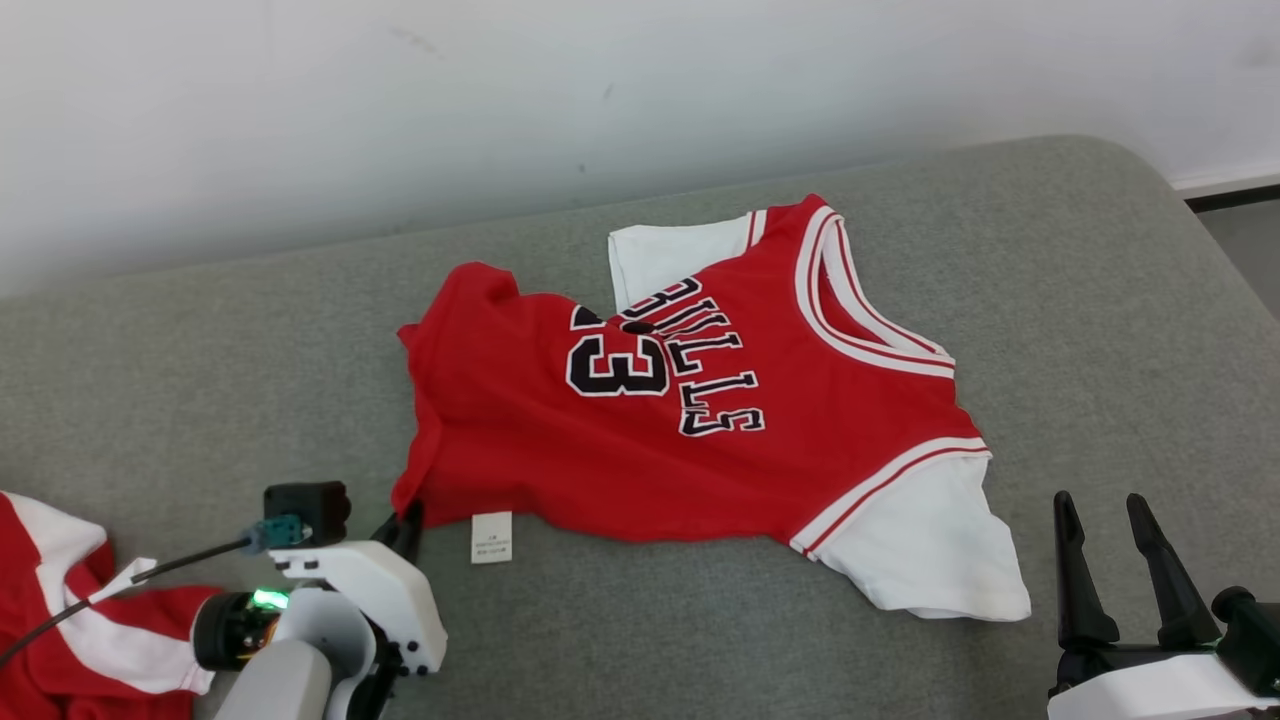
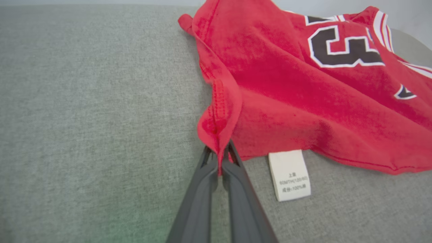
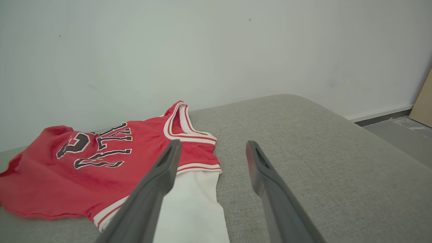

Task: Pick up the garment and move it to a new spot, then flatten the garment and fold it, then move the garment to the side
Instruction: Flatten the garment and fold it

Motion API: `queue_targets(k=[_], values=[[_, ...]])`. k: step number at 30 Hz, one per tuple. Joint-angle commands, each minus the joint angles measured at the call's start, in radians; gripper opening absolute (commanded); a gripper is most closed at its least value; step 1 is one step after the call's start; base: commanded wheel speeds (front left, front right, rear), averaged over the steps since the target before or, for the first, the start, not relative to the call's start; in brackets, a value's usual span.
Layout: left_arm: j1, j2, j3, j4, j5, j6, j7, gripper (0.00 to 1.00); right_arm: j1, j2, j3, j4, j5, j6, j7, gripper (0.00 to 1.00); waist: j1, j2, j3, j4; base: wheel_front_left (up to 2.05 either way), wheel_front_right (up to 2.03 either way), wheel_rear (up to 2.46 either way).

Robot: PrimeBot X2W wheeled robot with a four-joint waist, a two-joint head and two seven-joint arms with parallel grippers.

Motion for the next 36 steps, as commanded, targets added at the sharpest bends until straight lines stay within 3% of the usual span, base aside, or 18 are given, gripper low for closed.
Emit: queue_targets(k=[1,10,15,22,29,30,32,36], values=[[0.010,0.005,0.002,-0.010,-0.011,-0.005,-0.005,0.00,-0.007,0.004,-0.004,0.008,0.008,-0.002,-0.007,1.00,0.0000,0.0000,-0.007,0.013,0.00,0.00,0.00],[0.085,-0.003,-0.009,-0.128,-0.043,-0.015,0.026,0.00,0.014,-0.018,-0.024,0.029,0.018,-0.002,-0.002,1.00,0.0000,0.0000,-0.044,0.071,0.00,0.00,0.00],[0.178,0.010,-0.020,-0.244,-0.058,-0.007,0.100,0.00,0.031,-0.036,-0.056,0.031,0.023,-0.002,0.012,1.00,0.0000,0.0000,-0.061,0.114,0.00,0.00,0.00],[0.313,0.018,-0.023,-0.396,-0.082,0.031,0.179,0.00,0.042,-0.043,-0.084,0.017,0.023,-0.002,0.035,1.00,0.0000,0.0000,-0.064,0.149,0.00,0.00,0.00],[0.419,0.019,-0.028,-0.450,-0.086,0.064,0.199,0.00,0.062,-0.033,-0.105,-0.014,0.006,-0.002,0.062,1.00,0.0000,0.0000,-0.066,0.160,0.00,0.00,0.00],[0.426,0.019,-0.030,-0.452,-0.081,0.067,0.195,0.16,0.066,-0.034,-0.106,-0.017,0.004,-0.002,0.068,1.00,0.0000,0.0000,-0.066,0.160,0.00,0.00,0.00],[0.433,0.015,-0.029,-0.456,-0.077,0.074,0.182,1.00,0.071,-0.033,-0.109,-0.023,0.001,-0.002,0.074,1.00,0.0000,0.0000,-0.066,0.162,0.00,0.00,0.00],[0.419,0.011,-0.025,-0.466,-0.069,0.073,0.126,1.00,0.075,-0.029,-0.104,-0.042,-0.010,-0.002,0.090,1.00,0.0000,0.0000,-0.073,0.166,0.00,0.00,0.00]])
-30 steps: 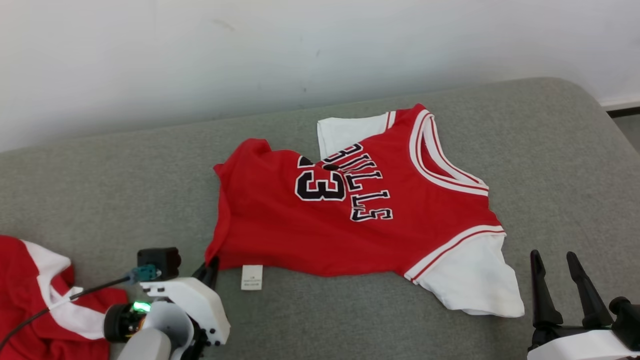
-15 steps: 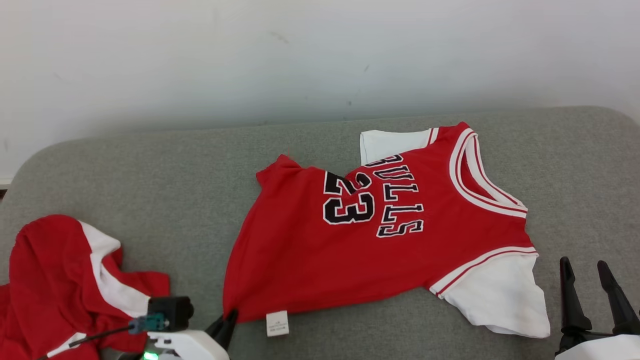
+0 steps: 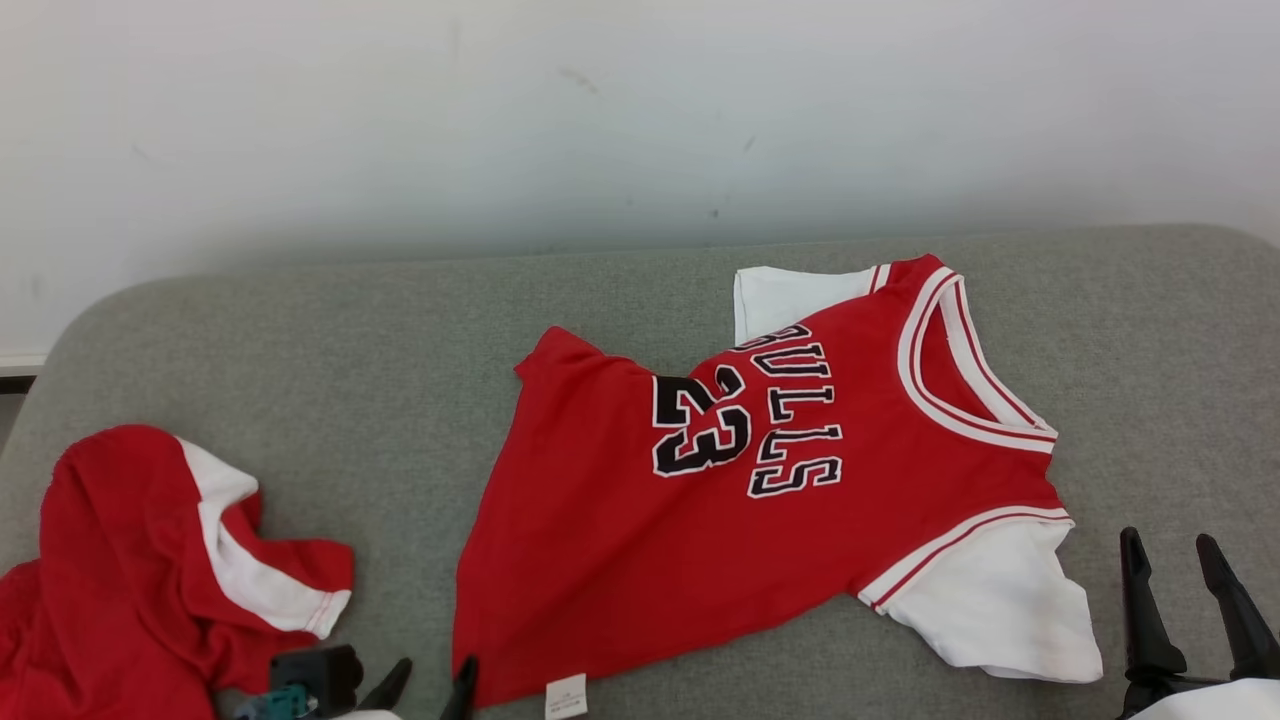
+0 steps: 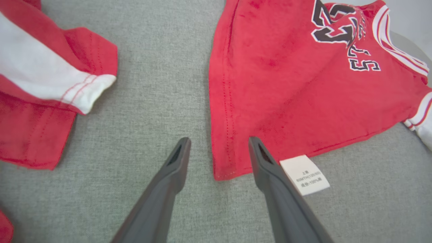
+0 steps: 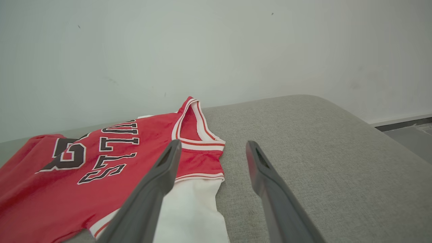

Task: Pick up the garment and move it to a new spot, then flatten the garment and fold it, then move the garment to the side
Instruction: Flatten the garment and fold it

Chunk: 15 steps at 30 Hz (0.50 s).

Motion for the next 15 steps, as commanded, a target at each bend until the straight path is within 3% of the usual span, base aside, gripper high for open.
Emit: queue_targets(k=[1,7,15], values=[[-0.006,0.004,0.005,-0.003,0.006,-0.001,-0.017,1.00,0.009,0.001,-0.001,-0.010,-0.005,-0.002,0.007,1.00,0.0000,0.0000,-0.005,0.002,0.00,0.00,0.00],[-0.021,0.034,0.008,-0.042,0.040,-0.018,-0.115,1.00,0.025,-0.006,0.005,-0.041,-0.011,-0.002,0.007,1.00,0.0000,0.0000,-0.032,0.004,0.00,0.00,0.00],[-0.047,0.027,0.054,-0.078,0.076,0.013,-0.326,1.00,0.030,-0.027,0.033,-0.133,-0.064,-0.002,-0.025,1.00,0.0000,0.0000,-0.069,-0.009,0.00,0.00,0.00]])
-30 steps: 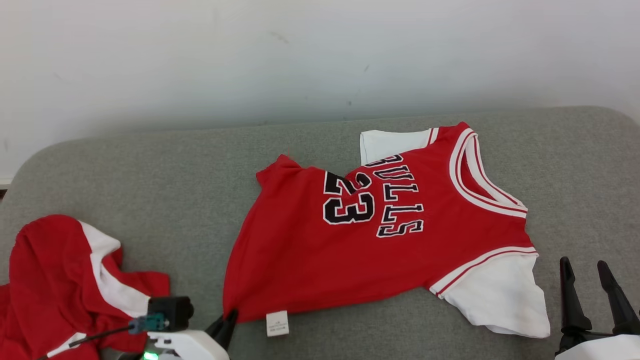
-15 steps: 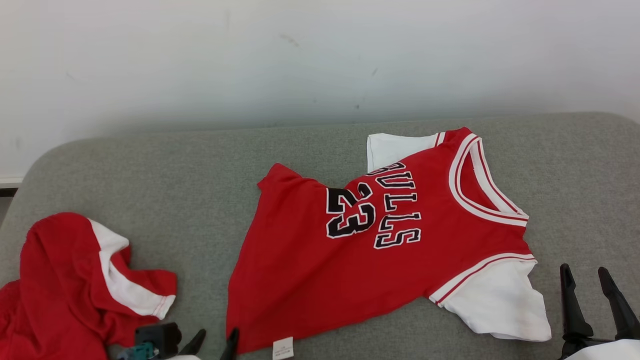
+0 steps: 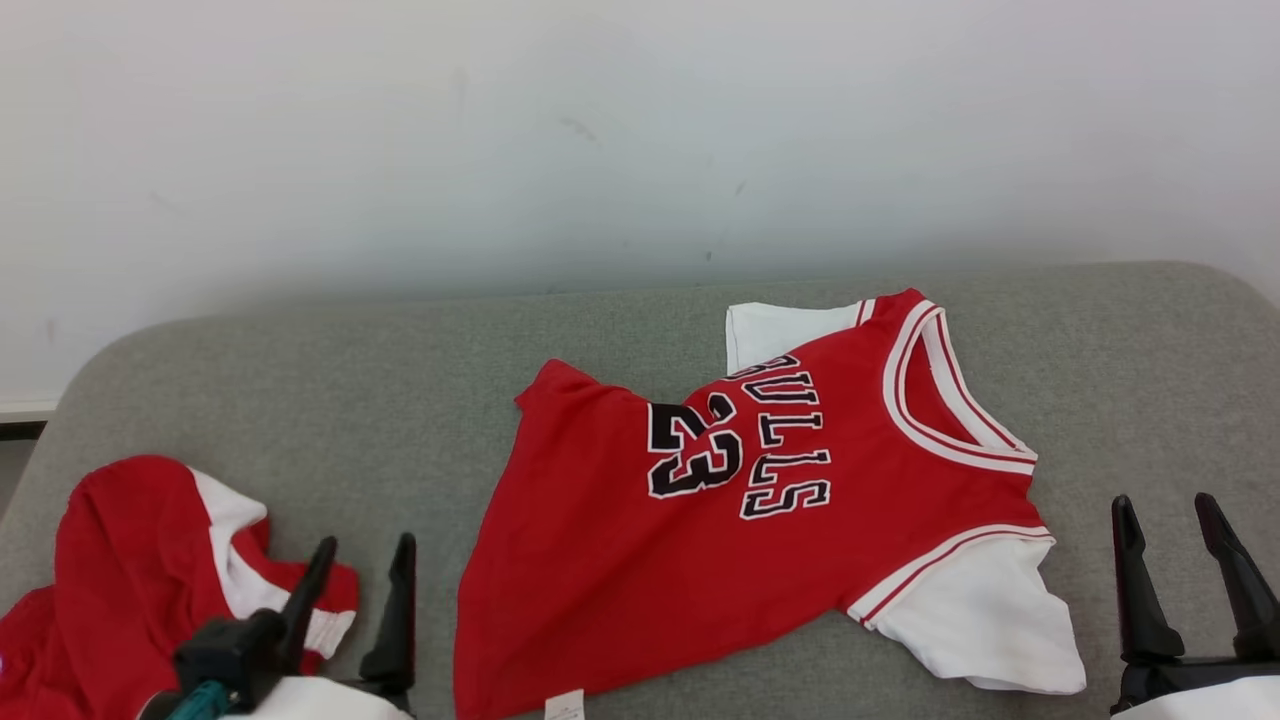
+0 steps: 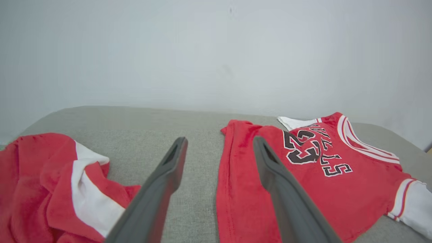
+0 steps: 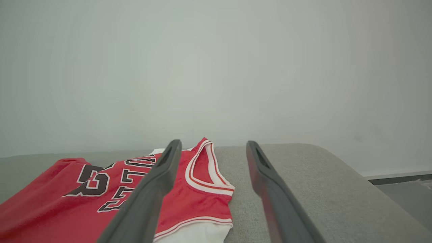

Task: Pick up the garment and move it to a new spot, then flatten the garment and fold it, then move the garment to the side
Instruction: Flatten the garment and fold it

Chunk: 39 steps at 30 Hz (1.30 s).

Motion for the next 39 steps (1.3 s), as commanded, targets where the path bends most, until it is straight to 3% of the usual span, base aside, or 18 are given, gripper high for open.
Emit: queue_targets(k=[1,12,25,39], values=[[-0.010,-0.001,0.011,-0.004,0.014,0.009,-0.036,1.00,0.009,-0.007,0.008,-0.023,-0.010,-0.002,-0.013,1.00,0.0000,0.0000,-0.008,-0.005,0.00,0.00,0.00],[0.002,-0.031,0.010,0.043,0.039,-0.002,-0.172,1.00,0.027,-0.005,0.038,-0.101,-0.050,-0.002,-0.073,1.00,0.0000,0.0000,-0.043,-0.027,0.00,0.00,0.00],[0.005,-0.077,0.040,0.104,0.083,-0.038,-0.181,1.00,0.029,-0.022,0.084,0.007,-0.025,-0.002,-0.113,1.00,0.0000,0.0000,-0.052,-0.024,0.00,0.00,0.00],[-0.003,-0.105,0.068,0.117,0.112,-0.077,-0.181,1.00,0.018,-0.028,0.079,0.005,-0.016,-0.002,-0.114,1.00,0.0000,0.0000,-0.050,-0.027,0.00,0.00,0.00]])
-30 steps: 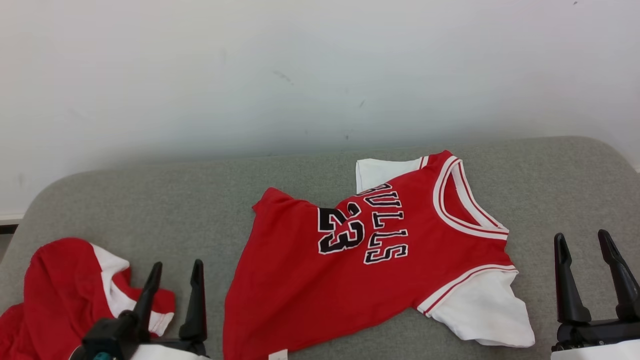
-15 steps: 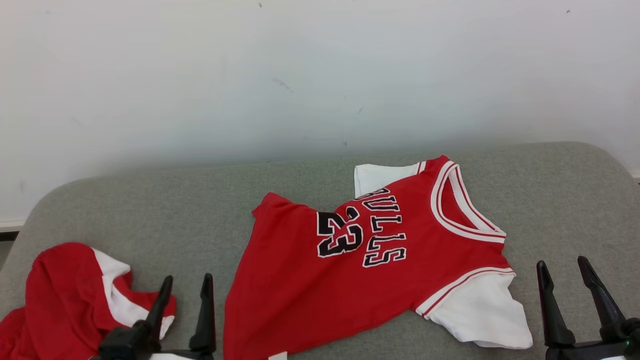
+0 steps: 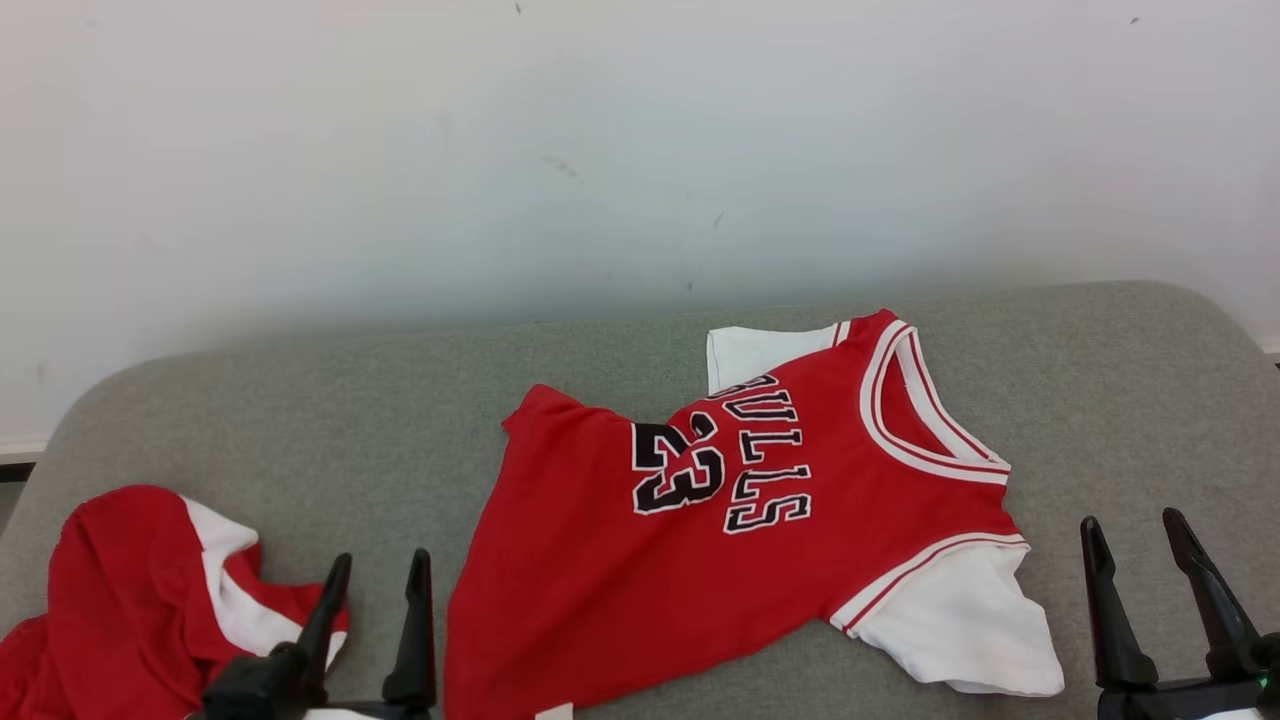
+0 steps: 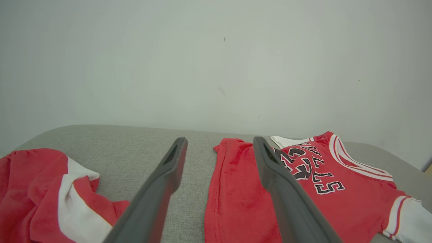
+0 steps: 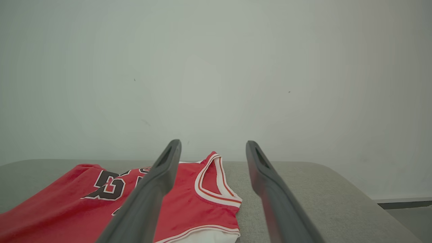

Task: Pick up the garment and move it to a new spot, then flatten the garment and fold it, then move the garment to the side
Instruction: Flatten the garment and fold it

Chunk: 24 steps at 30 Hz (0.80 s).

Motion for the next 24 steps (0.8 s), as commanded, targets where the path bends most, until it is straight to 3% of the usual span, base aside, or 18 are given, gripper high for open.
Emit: queue_targets(k=[1,12,24], values=[[0.001,0.000,0.006,0.003,0.020,-0.005,-0.002,1.00,-0.003,-0.007,-0.004,-0.002,0.002,-0.002,-0.003,1.00,0.0000,-0.0001,0.001,0.000,0.00,0.00,0.00],[-0.001,-0.004,-0.020,0.062,0.030,-0.032,-0.001,1.00,0.022,-0.063,-0.026,0.096,0.001,-0.002,0.014,1.00,0.0000,-0.0001,0.033,0.008,0.00,0.00,0.00],[-0.024,-0.002,-0.086,0.168,-0.005,-0.068,0.127,1.00,-0.043,-0.083,0.027,0.331,0.132,-0.002,0.230,1.00,0.0000,-0.0001,0.075,0.041,0.00,0.00,0.00]])
